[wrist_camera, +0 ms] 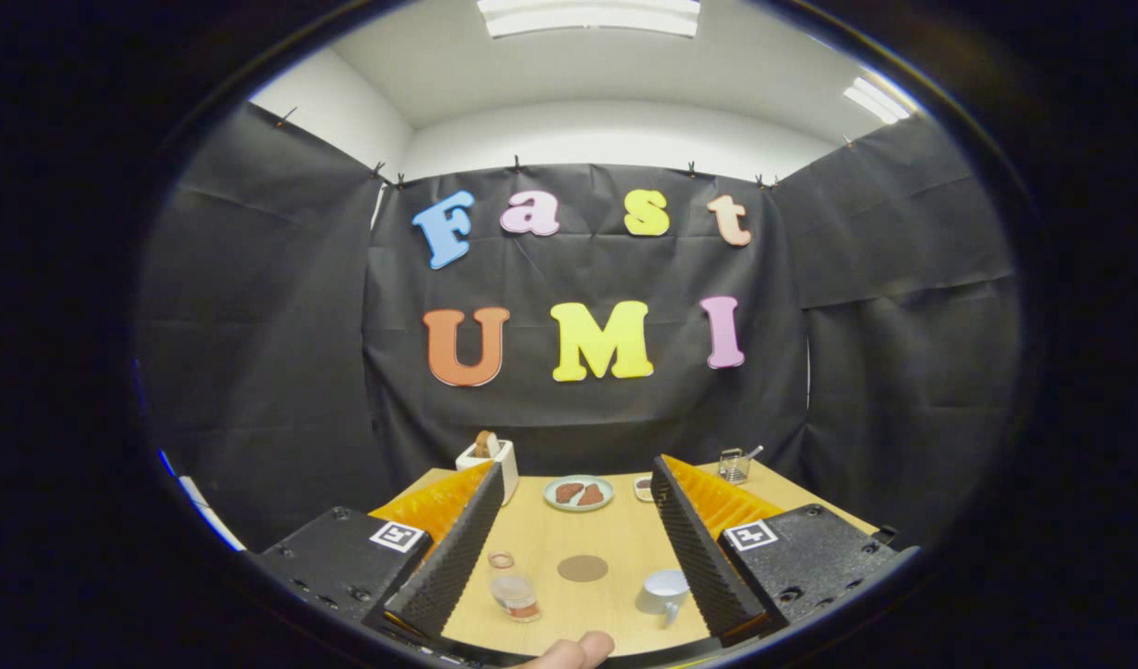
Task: Take the bottle from table, then pour the juice into the cup, finally place the bottle on the coaster
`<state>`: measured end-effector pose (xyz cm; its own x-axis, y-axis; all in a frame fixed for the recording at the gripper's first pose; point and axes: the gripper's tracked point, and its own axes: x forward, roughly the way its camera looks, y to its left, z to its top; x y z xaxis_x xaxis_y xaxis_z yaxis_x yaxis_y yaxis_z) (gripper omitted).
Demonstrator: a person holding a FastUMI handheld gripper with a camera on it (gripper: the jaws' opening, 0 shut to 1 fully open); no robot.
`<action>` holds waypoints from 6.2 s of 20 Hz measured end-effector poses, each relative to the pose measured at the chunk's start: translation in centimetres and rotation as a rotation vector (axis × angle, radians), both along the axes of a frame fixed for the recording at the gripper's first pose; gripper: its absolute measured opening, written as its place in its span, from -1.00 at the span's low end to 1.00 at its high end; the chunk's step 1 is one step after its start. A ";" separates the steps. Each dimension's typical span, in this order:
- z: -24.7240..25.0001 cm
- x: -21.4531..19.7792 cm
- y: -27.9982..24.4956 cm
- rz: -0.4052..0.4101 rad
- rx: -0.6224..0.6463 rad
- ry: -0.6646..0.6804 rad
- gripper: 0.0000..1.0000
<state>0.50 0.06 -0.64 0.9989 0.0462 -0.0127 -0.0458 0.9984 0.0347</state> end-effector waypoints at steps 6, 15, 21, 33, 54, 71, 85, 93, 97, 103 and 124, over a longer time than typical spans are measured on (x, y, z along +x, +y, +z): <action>-0.6 -0.1 1.6 0.026 0.024 0.003 1.00; -4.0 0.2 5.1 0.065 0.027 0.014 1.00; -6.1 0.2 7.3 0.098 0.021 0.001 1.00; -12.8 0.4 8.7 0.106 0.040 -0.050 1.00; -27.6 6.5 10.3 0.044 -0.037 0.070 1.00; -29.4 10.2 10.8 0.050 0.060 0.085 0.58; -28.2 8.6 11.0 0.148 0.615 0.284 0.55; -25.7 9.2 7.9 0.171 0.986 0.285 0.54; -25.4 9.4 5.9 0.165 1.093 0.277 0.55; -25.9 9.8 4.5 0.171 1.246 0.305 0.54; -24.6 12.0 1.0 0.163 1.596 0.367 0.55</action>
